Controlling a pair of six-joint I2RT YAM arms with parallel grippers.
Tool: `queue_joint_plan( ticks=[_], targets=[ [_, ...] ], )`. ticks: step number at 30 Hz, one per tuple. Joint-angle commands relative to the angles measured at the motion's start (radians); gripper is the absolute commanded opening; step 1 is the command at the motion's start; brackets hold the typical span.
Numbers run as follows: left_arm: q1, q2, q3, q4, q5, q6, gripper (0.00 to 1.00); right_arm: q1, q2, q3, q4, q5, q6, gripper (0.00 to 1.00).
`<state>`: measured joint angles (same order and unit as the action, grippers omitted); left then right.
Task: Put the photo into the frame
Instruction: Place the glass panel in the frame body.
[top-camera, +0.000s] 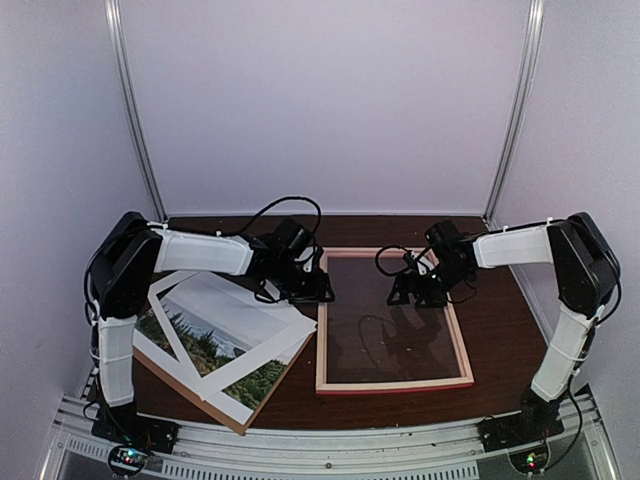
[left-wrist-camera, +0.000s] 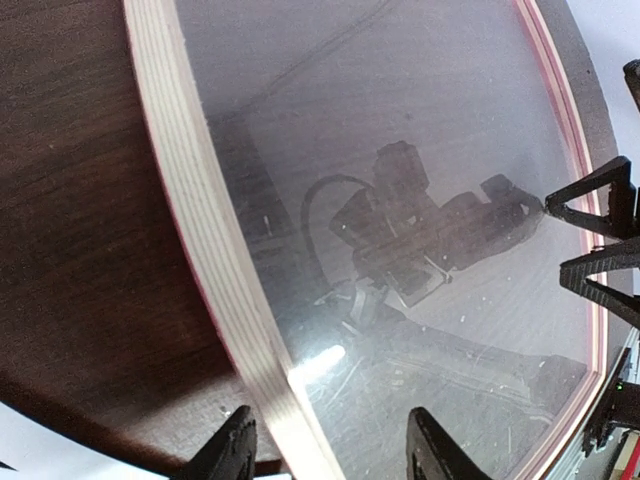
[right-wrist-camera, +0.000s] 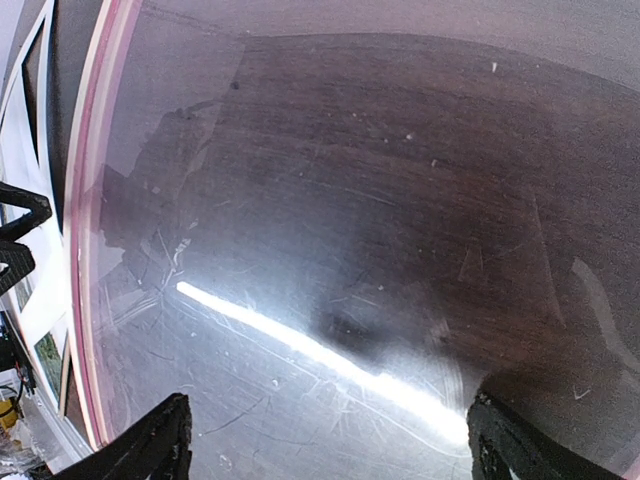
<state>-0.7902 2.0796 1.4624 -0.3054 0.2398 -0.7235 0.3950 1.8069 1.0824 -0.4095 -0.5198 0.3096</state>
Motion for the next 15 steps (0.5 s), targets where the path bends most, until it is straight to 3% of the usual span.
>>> queue_joint_plan(
  ticks=[1, 15],
  targets=[
    [0.001, -0.072, -0.007, -0.011, -0.055, 0.041, 0.52, -0.001, -0.001, 0.025, -0.021, 0.017, -0.015, 0.95],
    [0.016, -0.098, 0.028, -0.076, -0.166, 0.134, 0.52, -0.001, -0.052, 0.059, -0.033, -0.015, -0.010, 1.00]
  ],
)
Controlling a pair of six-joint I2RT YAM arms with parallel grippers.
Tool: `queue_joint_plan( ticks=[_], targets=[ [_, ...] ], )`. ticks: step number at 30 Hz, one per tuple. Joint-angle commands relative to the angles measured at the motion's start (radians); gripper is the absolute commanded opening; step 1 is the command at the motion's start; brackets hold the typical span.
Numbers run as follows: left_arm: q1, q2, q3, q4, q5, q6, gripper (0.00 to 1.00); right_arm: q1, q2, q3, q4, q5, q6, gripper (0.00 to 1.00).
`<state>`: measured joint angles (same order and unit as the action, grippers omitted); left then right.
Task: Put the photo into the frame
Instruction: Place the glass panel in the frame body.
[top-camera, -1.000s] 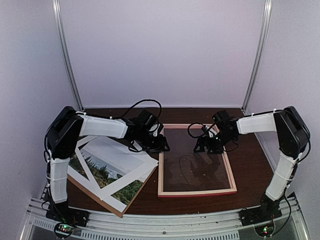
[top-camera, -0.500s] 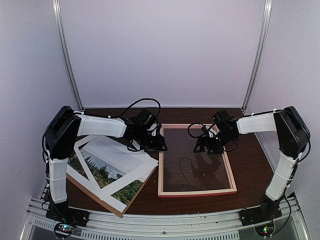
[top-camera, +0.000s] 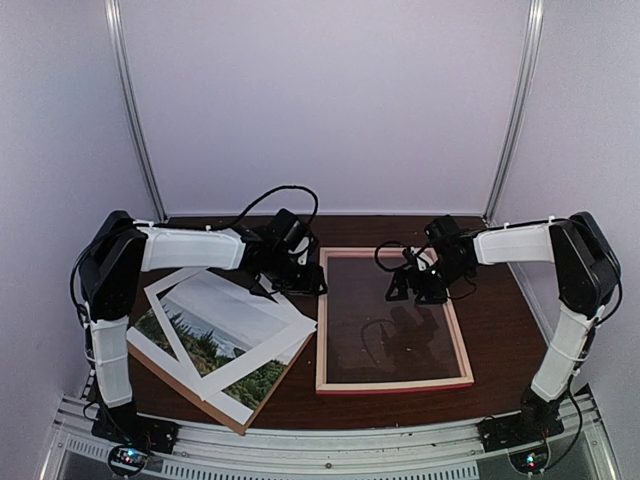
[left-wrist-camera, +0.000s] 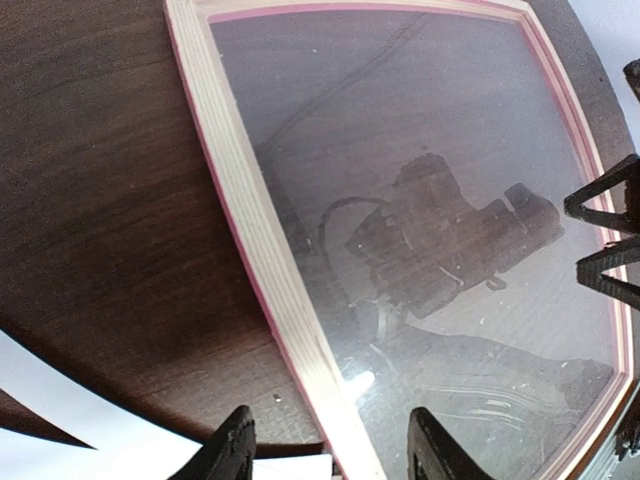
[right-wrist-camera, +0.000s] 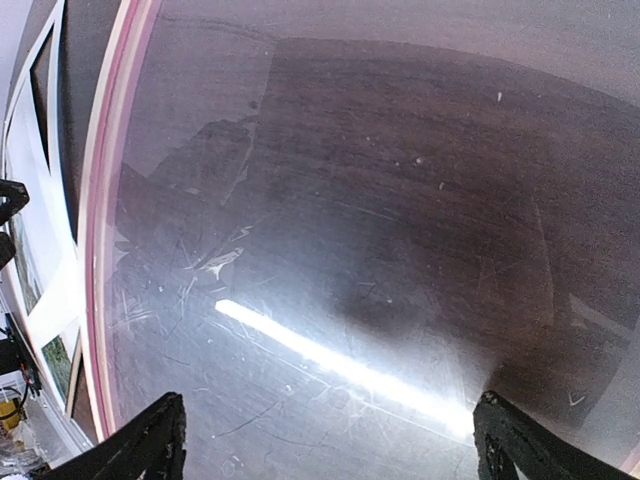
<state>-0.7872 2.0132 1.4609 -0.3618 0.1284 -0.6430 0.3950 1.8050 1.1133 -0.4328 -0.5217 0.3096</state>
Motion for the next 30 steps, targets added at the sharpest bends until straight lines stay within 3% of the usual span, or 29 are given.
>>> queue_joint_plan(
  ticks=[1, 6, 12, 16, 25, 30],
  targets=[
    [0.015, -0.030, 0.034, -0.023, -0.062, 0.061, 0.52, -0.001, -0.059, 0.031, -0.013, -0.014, -0.009, 1.00],
    [0.022, -0.024, 0.067, -0.047, -0.112, 0.114, 0.52, -0.010, -0.117, 0.026, -0.028, 0.068, -0.005, 1.00],
    [0.024, 0.013, 0.135, -0.103, -0.236, 0.186, 0.52, -0.020, -0.179, 0.019, -0.096, 0.385, -0.013, 1.00],
    [0.025, 0.032, 0.168, -0.120, -0.275, 0.211, 0.52, -0.032, -0.184, 0.017, -0.119, 0.503, -0.027, 0.99],
    [0.025, 0.049, 0.204, -0.120, -0.256, 0.246, 0.52, -0.082, -0.151, 0.023, -0.146, 0.523, -0.060, 0.90],
    [0.025, 0.057, 0.209, -0.114, -0.260, 0.269, 0.53, -0.116, -0.107, 0.041, -0.150, 0.430, -0.086, 0.76]
  ],
)
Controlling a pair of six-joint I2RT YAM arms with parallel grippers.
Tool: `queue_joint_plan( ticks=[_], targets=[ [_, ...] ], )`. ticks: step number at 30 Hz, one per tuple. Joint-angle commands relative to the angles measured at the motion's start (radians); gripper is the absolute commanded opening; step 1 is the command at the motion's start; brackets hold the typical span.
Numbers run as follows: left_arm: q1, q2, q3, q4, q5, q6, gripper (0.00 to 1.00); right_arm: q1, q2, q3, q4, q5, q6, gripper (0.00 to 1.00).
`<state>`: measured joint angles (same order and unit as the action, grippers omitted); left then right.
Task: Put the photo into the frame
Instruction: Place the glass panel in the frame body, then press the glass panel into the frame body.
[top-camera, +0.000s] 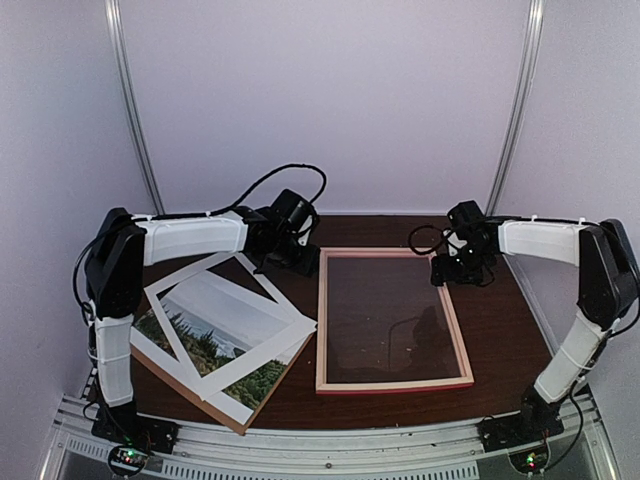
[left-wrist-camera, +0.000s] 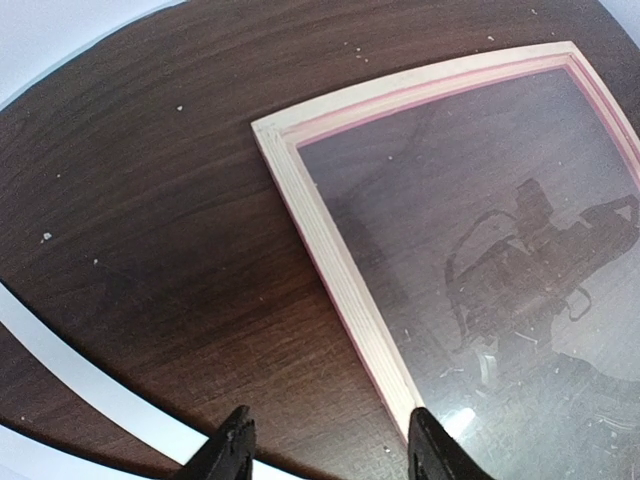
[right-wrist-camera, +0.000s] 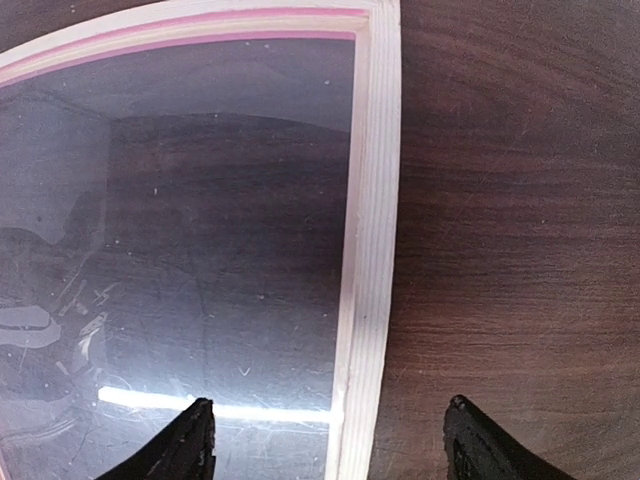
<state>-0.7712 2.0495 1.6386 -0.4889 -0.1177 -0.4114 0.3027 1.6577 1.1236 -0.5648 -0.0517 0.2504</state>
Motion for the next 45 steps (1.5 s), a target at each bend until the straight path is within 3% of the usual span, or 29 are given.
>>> queue_joint_plan(
  ticks=[1, 6, 15, 29, 35, 40, 45],
  targets=[
    [0.009, 0.023, 0.030, 0.013, -0.014, 0.039, 0.53, -0.029, 0.048, 0.031, -0.017, -0.051, -0.030, 0.72],
    [0.009, 0.026, 0.009, 0.019, -0.017, 0.042, 0.53, -0.057, 0.077, 0.032, -0.015, -0.098, -0.039, 0.58],
    [0.009, 0.036, -0.004, 0.036, 0.021, 0.033, 0.53, -0.100, 0.113, 0.023, -0.017, -0.188, -0.054, 0.44],
    [0.012, 0.087, 0.039, 0.031, 0.051, 0.036, 0.55, -0.116, 0.167, 0.027, -0.019, -0.238, -0.060, 0.32],
    [0.060, 0.157, 0.113, -0.006, 0.132, 0.004, 0.57, -0.116, 0.161, 0.014, -0.018, -0.238, -0.054, 0.27],
    [0.081, 0.222, 0.188, -0.031, 0.179, -0.008, 0.71, -0.116, 0.137, -0.013, 0.003, -0.247, -0.036, 0.24],
    [0.081, 0.278, 0.277, -0.079, 0.164, -0.006, 0.73, -0.116, 0.129, -0.028, 0.018, -0.251, -0.027, 0.24]
  ],
)
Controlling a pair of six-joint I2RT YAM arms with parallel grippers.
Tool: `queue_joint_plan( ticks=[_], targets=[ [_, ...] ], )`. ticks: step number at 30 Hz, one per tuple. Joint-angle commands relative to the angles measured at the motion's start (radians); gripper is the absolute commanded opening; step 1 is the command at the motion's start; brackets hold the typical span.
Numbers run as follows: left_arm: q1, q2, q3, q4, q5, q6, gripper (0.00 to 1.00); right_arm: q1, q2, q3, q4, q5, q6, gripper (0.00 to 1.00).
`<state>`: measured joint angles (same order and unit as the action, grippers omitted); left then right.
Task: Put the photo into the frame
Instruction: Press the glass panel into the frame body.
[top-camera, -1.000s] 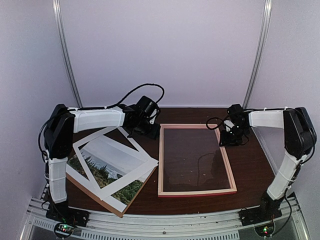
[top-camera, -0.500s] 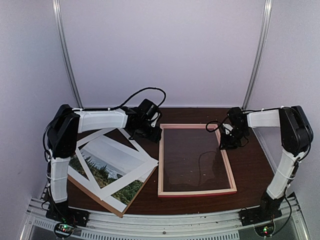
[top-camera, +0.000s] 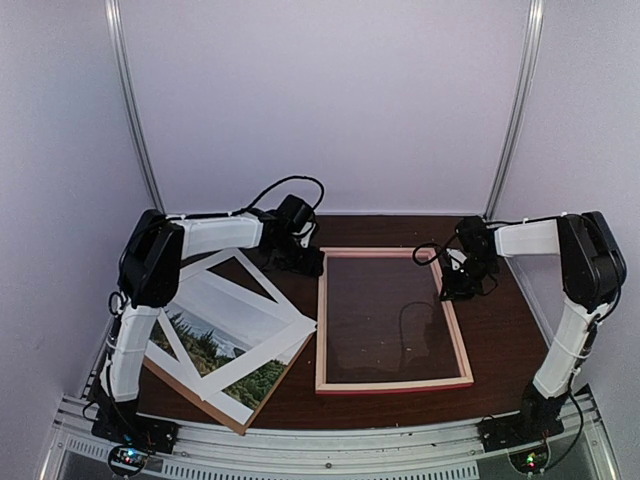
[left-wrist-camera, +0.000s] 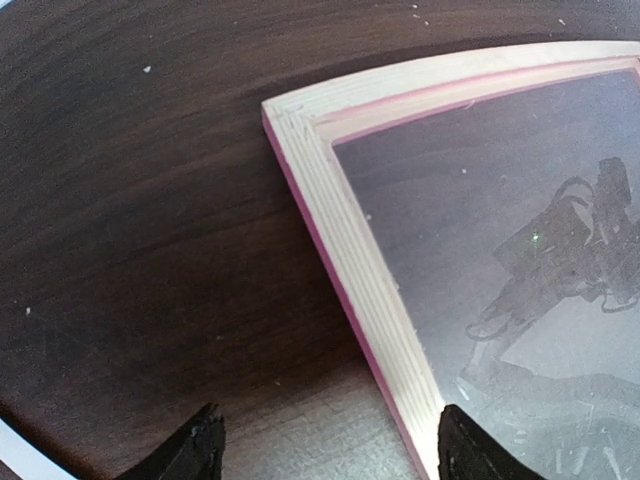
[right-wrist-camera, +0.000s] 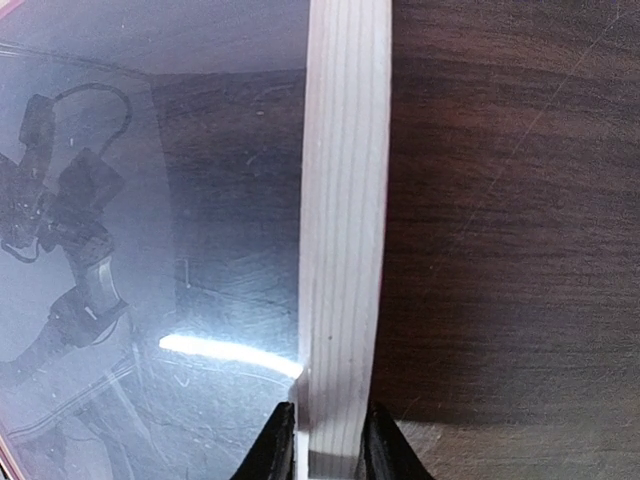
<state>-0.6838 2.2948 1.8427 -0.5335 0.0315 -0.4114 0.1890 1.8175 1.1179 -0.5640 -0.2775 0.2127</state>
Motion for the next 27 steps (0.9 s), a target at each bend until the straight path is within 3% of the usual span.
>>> queue_joint_plan(
  ticks=[1, 14, 27],
  targets=[
    [-0.006, 0.042, 0.091, -0.047, 0.005, -0.006, 0.73, -0.003, -0.033, -0.023, 0.019, -0.026, 0.011, 0.24],
    [-0.006, 0.151, 0.220, -0.109, -0.062, -0.004, 0.73, -0.002, -0.029, -0.017, 0.033, -0.046, 0.004, 0.24],
    [-0.006, 0.178, 0.235, -0.136, -0.099, -0.011, 0.72, -0.002, -0.019, -0.022, 0.055, -0.069, 0.012, 0.23]
  ],
)
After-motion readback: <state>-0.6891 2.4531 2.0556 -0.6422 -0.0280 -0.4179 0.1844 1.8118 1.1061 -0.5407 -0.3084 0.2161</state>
